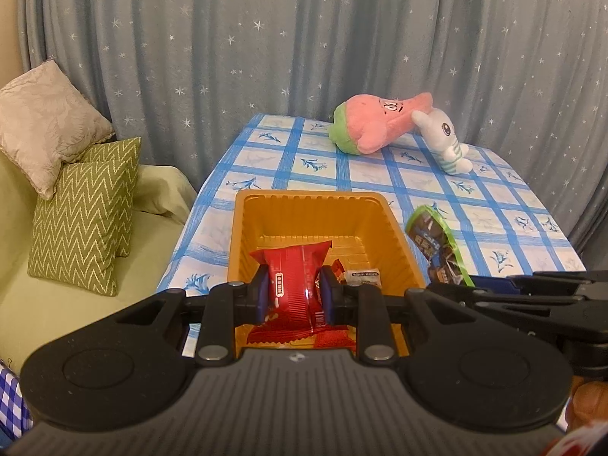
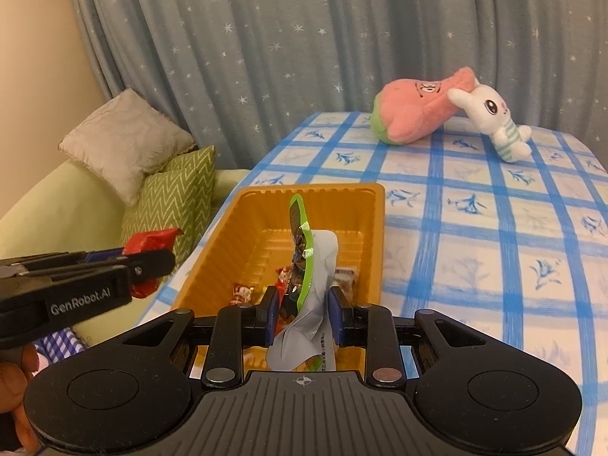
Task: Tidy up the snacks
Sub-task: 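Carry the red packet and white-green snack over the orange tray, then open the left tool to drop the red packet while the right tool drops the white-green snack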
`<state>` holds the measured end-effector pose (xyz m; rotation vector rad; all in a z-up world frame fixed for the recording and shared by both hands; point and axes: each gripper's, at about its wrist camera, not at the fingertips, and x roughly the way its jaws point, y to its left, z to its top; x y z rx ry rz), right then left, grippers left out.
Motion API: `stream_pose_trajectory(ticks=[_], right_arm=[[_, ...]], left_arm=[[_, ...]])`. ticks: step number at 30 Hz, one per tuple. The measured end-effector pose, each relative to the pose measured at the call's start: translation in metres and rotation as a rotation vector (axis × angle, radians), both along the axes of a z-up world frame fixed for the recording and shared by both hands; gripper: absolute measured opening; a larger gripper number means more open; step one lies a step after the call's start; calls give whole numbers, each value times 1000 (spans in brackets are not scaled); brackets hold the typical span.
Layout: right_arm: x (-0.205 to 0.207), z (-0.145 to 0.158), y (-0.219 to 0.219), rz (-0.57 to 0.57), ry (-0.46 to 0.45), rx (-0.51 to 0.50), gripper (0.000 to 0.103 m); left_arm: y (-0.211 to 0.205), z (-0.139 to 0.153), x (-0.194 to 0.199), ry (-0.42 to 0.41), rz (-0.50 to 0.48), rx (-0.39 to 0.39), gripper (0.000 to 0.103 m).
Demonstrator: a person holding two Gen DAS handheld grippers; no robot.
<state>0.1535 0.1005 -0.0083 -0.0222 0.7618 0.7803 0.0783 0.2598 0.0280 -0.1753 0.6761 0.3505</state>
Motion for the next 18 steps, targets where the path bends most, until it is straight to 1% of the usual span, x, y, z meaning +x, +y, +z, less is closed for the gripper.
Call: stream_pose_trajectory(ticks=[9, 18], right_arm=[[24, -7, 20, 20, 7, -18, 28], [44, -19, 31, 24, 39, -27, 28]], left_arm=[[17, -17, 22, 28, 3, -11, 24], [26, -35, 43, 59, -1, -19, 24]])
